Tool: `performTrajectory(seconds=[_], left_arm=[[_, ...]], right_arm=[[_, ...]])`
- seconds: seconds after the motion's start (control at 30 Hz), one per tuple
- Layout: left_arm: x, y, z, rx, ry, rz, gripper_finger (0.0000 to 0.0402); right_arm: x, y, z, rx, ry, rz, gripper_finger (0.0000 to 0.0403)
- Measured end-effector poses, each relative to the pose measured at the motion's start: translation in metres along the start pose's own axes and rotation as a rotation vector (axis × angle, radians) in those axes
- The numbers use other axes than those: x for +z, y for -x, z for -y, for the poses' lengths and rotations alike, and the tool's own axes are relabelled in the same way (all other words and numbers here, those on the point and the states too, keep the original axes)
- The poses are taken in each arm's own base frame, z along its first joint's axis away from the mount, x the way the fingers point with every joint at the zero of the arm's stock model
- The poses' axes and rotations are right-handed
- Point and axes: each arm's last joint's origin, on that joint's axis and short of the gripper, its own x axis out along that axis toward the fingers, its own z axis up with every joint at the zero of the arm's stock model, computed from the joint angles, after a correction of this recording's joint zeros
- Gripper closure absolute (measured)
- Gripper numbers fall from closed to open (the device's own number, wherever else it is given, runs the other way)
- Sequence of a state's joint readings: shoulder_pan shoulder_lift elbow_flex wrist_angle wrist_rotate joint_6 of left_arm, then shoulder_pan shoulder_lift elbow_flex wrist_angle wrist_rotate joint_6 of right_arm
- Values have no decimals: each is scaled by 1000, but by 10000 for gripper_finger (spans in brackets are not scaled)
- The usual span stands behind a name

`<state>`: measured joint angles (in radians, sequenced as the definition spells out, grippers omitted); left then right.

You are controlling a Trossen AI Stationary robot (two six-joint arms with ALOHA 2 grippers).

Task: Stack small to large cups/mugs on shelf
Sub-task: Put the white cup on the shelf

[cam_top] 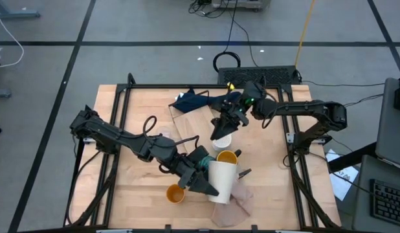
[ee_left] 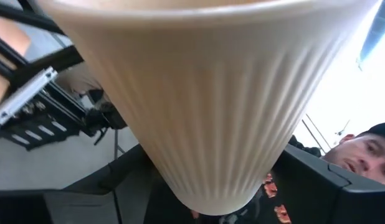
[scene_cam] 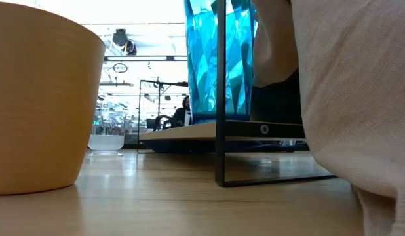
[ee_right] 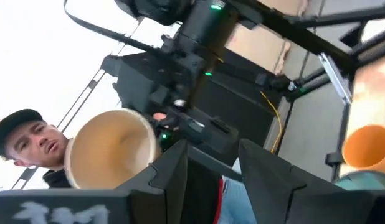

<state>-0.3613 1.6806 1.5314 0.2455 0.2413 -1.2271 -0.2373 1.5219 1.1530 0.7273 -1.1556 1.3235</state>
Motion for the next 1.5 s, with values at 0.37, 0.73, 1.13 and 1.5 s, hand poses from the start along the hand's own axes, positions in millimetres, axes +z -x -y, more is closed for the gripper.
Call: performTrajectory(seconds=[0.37,0.73,1.13,1.5], left_arm=[[28,11,-5,-2,-179,24,105],[58,70,13,231,-433,16,104],[53,150,39,805,-610,237,103],[33,155,26,1124,-644,249,103]], right_arm=[[-2,31,-48,-16,71,73,266],[-19,69,-107,-56,133,183,266],[-33,77,-127,-110,135,312,266],[-38,79,-131,-141,169,338,266]])
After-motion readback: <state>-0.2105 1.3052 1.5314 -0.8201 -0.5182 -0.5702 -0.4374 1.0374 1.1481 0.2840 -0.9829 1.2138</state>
